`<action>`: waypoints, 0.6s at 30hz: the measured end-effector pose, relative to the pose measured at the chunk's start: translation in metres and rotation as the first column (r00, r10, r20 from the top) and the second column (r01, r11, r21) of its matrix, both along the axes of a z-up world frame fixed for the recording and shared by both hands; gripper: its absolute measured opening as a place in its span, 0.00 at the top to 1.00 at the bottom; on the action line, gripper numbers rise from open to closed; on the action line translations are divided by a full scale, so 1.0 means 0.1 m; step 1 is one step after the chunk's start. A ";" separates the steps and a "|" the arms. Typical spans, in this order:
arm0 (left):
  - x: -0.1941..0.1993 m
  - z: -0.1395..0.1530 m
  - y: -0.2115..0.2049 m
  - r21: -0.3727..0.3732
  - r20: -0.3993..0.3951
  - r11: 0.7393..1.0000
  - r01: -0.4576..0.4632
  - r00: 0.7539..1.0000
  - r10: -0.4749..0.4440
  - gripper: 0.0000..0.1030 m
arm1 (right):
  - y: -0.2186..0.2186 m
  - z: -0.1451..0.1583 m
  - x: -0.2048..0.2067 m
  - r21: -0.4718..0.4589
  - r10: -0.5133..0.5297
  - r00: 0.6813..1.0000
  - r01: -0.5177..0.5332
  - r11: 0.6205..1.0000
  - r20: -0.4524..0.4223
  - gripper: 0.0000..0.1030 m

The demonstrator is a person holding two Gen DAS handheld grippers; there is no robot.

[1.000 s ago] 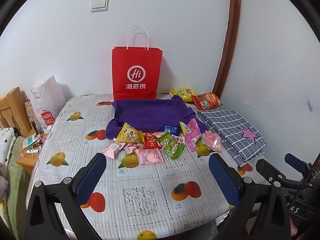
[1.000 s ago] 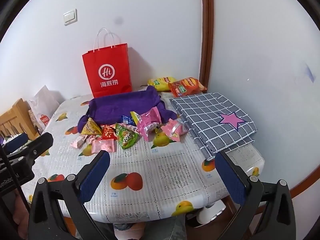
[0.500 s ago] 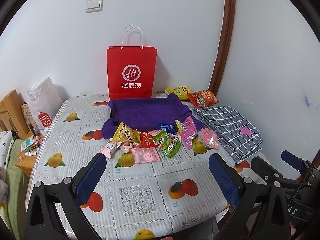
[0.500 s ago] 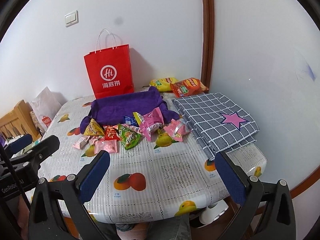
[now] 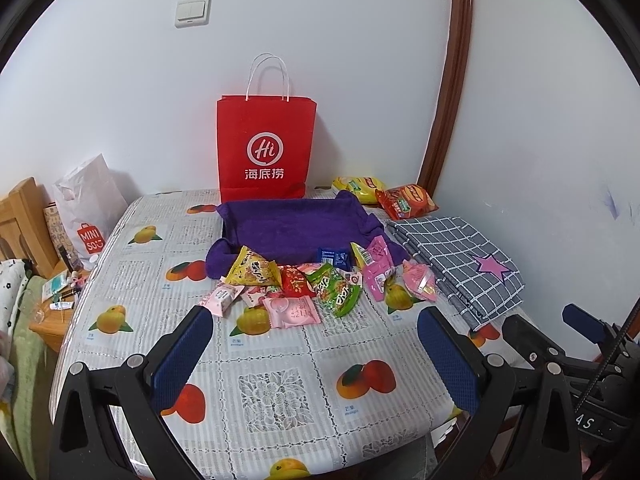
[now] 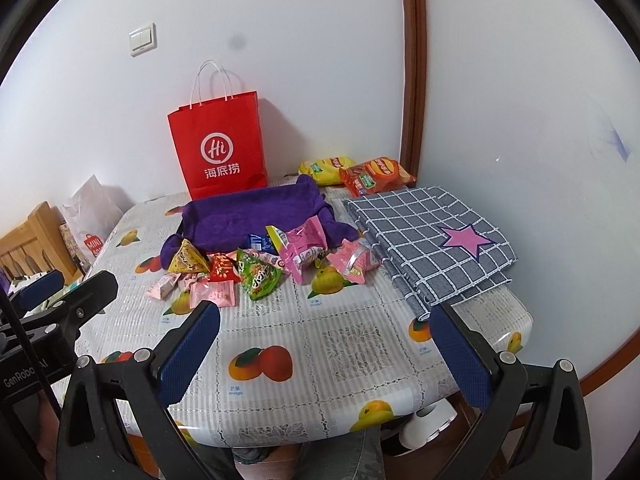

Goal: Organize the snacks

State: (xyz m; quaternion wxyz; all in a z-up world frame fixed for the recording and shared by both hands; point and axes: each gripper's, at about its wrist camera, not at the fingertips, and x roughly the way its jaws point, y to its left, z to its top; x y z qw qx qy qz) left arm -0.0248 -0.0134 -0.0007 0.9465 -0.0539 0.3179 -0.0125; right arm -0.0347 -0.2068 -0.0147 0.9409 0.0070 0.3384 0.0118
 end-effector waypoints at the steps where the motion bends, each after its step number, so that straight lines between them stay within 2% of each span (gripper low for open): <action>1: 0.00 0.00 0.00 0.000 -0.001 1.000 -0.001 1.000 0.001 0.00 | 0.00 0.00 0.00 0.002 0.000 1.000 0.000 1.000 0.000 0.00; 18: -0.02 0.02 -0.02 0.022 0.011 1.000 -0.003 1.000 0.003 0.00 | -0.02 0.06 -0.03 0.002 -0.009 1.000 0.009 1.000 0.013 0.00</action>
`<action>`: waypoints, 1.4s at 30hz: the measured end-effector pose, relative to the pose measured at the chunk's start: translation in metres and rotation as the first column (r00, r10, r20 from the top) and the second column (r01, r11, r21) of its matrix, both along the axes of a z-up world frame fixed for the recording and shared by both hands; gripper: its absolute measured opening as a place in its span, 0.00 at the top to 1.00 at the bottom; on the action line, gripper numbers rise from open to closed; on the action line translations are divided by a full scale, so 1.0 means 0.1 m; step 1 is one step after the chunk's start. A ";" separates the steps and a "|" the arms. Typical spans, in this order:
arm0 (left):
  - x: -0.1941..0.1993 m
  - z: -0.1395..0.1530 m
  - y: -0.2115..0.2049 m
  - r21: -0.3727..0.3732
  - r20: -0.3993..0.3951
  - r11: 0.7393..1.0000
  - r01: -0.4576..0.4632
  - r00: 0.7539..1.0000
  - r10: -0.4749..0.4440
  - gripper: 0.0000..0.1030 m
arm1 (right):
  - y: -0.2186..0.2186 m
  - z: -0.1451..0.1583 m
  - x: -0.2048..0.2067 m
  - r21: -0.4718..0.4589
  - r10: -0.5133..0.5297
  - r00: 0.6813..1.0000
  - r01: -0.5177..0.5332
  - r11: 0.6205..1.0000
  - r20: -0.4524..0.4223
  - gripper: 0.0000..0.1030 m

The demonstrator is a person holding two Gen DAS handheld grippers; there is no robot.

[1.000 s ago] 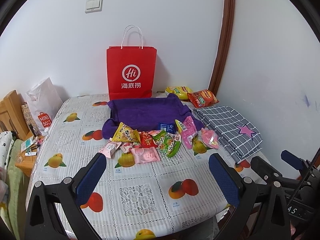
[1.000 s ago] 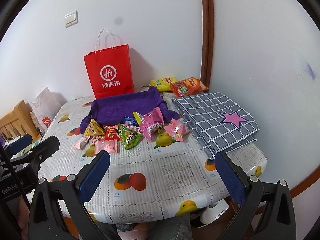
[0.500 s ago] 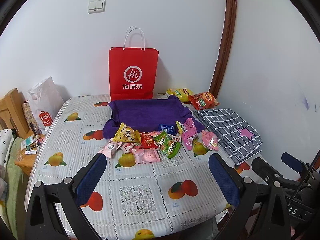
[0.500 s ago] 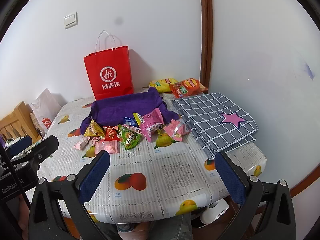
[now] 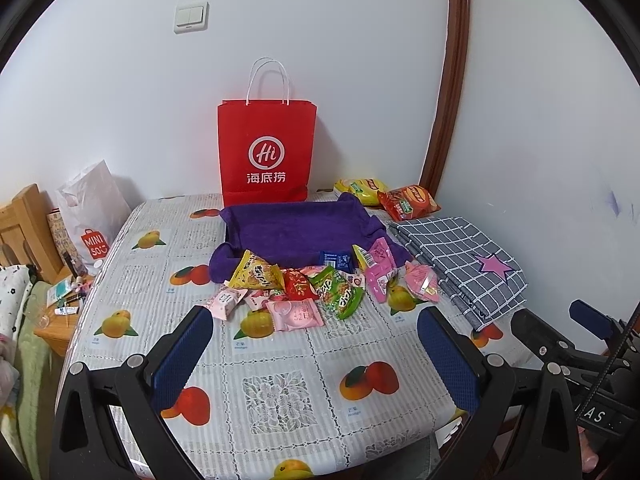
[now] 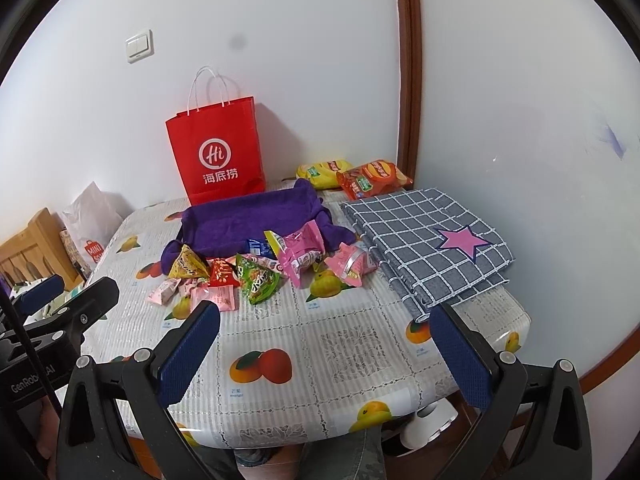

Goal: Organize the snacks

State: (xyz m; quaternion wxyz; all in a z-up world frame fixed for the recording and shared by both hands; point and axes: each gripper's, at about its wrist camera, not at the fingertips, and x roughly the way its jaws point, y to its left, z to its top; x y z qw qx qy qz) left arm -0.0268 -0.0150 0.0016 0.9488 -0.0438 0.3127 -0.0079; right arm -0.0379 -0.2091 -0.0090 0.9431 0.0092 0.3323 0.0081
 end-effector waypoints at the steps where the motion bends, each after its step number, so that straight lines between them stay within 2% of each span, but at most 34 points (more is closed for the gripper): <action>1: 0.00 0.00 0.00 -0.001 -0.001 1.000 0.001 1.000 -0.002 0.00 | 0.00 0.00 0.00 -0.001 0.002 1.000 -0.002 1.000 0.000 0.00; 30: 0.00 0.02 -0.01 0.012 0.003 1.000 0.003 1.000 -0.003 0.00 | 0.06 0.05 -0.03 0.004 0.024 1.000 -0.024 1.000 0.008 0.00; 42: 0.15 -0.10 -0.03 0.011 -0.008 1.000 0.012 1.000 -0.012 0.00 | 0.03 -0.08 0.13 0.014 0.032 0.999 -0.033 0.999 0.016 0.00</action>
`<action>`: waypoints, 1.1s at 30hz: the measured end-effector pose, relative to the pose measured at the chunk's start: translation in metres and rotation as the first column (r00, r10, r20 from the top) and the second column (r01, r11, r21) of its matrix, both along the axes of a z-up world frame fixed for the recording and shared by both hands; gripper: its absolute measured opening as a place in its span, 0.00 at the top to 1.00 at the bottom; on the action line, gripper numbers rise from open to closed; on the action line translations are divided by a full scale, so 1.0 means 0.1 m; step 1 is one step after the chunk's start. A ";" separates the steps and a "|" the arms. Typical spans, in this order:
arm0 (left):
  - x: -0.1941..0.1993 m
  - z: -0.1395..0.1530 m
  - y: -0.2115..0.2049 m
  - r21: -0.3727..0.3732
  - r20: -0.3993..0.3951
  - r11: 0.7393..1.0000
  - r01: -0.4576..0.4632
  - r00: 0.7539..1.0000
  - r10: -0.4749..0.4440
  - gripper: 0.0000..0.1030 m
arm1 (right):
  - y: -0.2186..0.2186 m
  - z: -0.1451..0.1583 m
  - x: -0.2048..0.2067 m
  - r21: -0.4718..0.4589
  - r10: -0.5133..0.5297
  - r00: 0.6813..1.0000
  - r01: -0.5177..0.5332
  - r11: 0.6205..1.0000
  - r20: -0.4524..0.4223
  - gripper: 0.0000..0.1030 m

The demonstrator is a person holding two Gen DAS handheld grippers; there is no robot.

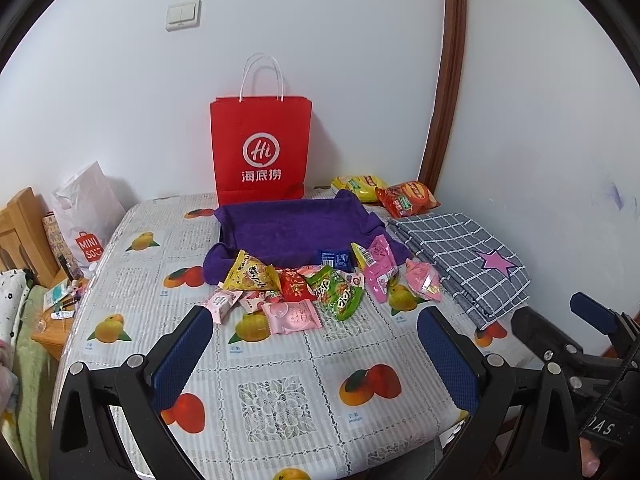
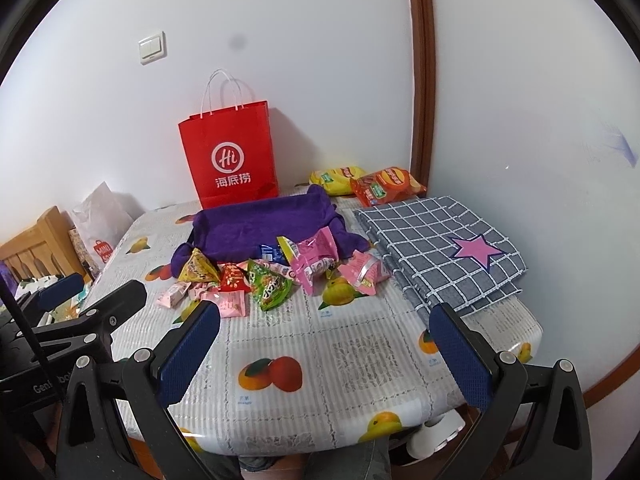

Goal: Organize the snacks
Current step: 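Grasp the yellow snack bag with the left tool while the right grasps a pink packet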

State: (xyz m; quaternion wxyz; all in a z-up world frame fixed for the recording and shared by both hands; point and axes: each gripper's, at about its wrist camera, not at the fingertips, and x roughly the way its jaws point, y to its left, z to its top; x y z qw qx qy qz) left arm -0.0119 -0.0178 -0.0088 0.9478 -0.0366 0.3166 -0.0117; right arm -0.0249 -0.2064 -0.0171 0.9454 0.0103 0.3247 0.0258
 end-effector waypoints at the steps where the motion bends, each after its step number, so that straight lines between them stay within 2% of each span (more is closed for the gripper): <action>1: 0.05 -0.04 0.02 -0.004 -0.010 1.000 -0.006 1.000 0.006 0.00 | -0.02 -0.02 0.04 0.000 -0.002 1.000 0.002 1.000 -0.003 0.00; 8: 0.45 -0.40 0.26 -0.029 -0.107 0.998 -0.054 0.993 0.051 0.01 | -0.35 -0.40 0.45 0.008 -0.066 0.995 0.067 0.998 -0.071 0.00; 14: 0.77 -0.80 0.47 -0.037 -0.192 0.995 -0.095 0.978 0.086 0.01 | -0.56 -0.92 0.89 0.016 -0.071 0.983 0.075 0.997 -0.169 0.01; 17: 0.93 -1.00 0.56 -0.042 -0.233 0.993 -0.111 0.968 0.098 0.06 | -0.62 -1.13 1.12 0.009 -0.090 0.974 0.094 0.996 -0.208 0.01; 20: 1.07 -1.14 0.65 -0.068 -0.268 0.991 -0.117 0.959 0.095 0.07 | -0.63 -1.25 1.36 0.001 -0.074 0.975 0.076 0.997 -0.210 0.07; 25: 1.22 -1.27 0.75 -0.052 -0.287 0.990 -0.131 0.952 0.111 0.07 | -0.54 -1.33 1.70 -0.067 -0.039 0.985 0.028 0.997 -0.165 0.07; 28: 1.31 -1.33 0.83 -0.060 -0.302 0.986 -0.157 0.944 0.133 0.07 | -0.49 -1.47 1.93 -0.105 -0.045 0.980 0.025 0.994 -0.193 0.07; 33: 1.42 -1.41 0.95 -0.091 -0.316 0.979 -0.180 0.938 0.143 0.07 | -0.45 -1.65 2.14 -0.111 -0.023 0.978 0.000 0.994 -0.205 0.08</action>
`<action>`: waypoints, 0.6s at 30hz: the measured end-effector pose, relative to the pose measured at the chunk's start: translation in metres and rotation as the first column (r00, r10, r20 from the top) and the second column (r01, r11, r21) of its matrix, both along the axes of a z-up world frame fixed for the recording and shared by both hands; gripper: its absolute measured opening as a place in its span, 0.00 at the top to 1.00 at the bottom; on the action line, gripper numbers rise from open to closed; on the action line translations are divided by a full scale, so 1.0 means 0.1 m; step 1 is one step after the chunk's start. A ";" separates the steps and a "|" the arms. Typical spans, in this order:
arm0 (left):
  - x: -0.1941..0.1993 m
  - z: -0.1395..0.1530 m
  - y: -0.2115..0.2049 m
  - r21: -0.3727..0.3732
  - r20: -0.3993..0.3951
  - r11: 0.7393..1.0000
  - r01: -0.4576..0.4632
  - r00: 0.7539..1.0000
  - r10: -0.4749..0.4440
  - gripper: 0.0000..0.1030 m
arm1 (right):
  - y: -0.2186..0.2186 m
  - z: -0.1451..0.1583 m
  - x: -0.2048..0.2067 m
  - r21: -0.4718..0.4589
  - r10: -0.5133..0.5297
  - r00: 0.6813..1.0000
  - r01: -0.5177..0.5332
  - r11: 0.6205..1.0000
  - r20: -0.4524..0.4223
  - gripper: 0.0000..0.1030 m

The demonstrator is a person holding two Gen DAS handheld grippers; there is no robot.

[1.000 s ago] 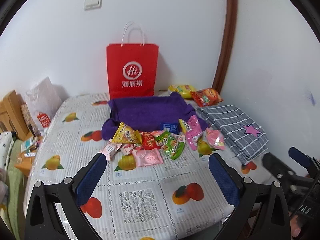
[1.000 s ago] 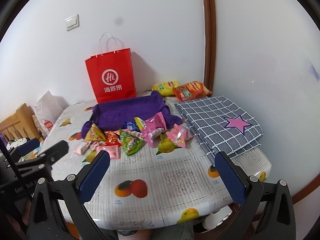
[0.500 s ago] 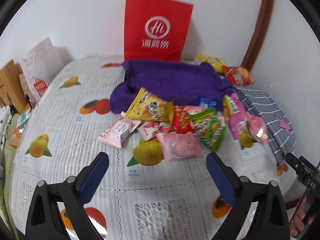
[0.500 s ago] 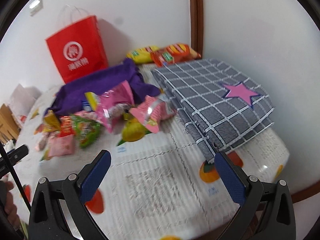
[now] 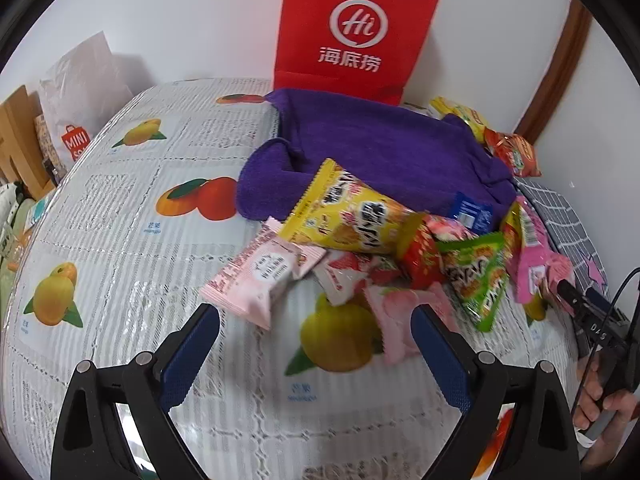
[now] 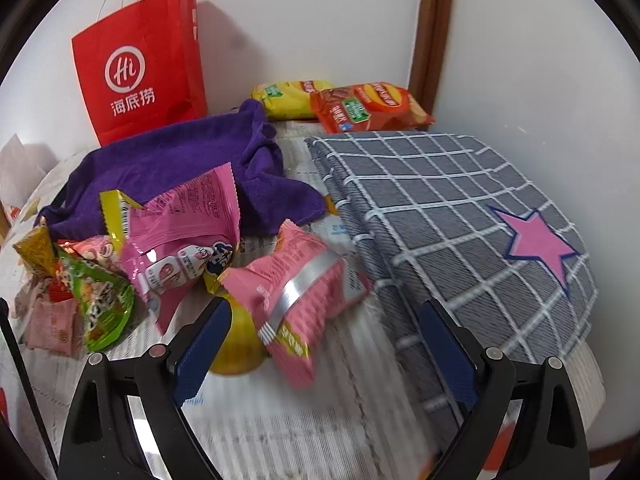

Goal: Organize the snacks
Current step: 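Grasp the yellow snack bag with the left tool while the right grasps a pink packet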

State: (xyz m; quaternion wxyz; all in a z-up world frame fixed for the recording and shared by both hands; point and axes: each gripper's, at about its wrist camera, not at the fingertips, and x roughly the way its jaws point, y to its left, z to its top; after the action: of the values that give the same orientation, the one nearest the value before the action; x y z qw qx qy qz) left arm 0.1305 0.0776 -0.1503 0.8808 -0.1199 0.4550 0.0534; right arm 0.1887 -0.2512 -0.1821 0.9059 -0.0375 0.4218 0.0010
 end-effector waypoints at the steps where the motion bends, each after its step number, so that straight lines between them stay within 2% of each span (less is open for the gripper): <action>1: 0.03 -0.01 0.02 -0.001 -0.001 1.000 -0.002 1.000 0.002 0.07 | 0.00 -0.04 0.04 -0.007 0.001 1.000 -0.001 1.000 -0.008 0.08; 8: 0.27 0.03 0.01 -0.017 0.027 1.000 0.021 0.999 -0.020 0.07 | 0.00 -0.23 0.22 0.013 0.001 0.997 0.000 1.000 -0.076 0.09; 12: 0.47 0.04 -0.08 0.000 0.040 0.999 0.045 0.998 -0.045 0.07 | -0.02 -0.20 0.25 0.056 -0.002 0.999 0.005 0.998 -0.054 0.17; 18: 0.70 -0.07 -0.15 0.047 0.009 0.998 0.038 0.999 -0.038 0.07 | -0.06 -0.19 0.27 0.111 -0.030 0.999 0.034 0.993 -0.039 0.27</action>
State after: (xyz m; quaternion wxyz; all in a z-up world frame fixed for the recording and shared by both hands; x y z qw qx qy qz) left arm 0.2002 0.0627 -0.1568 0.8863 -0.0910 0.4516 0.0465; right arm 0.2155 -0.2571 -0.2012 0.8986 0.0202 0.4382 0.0109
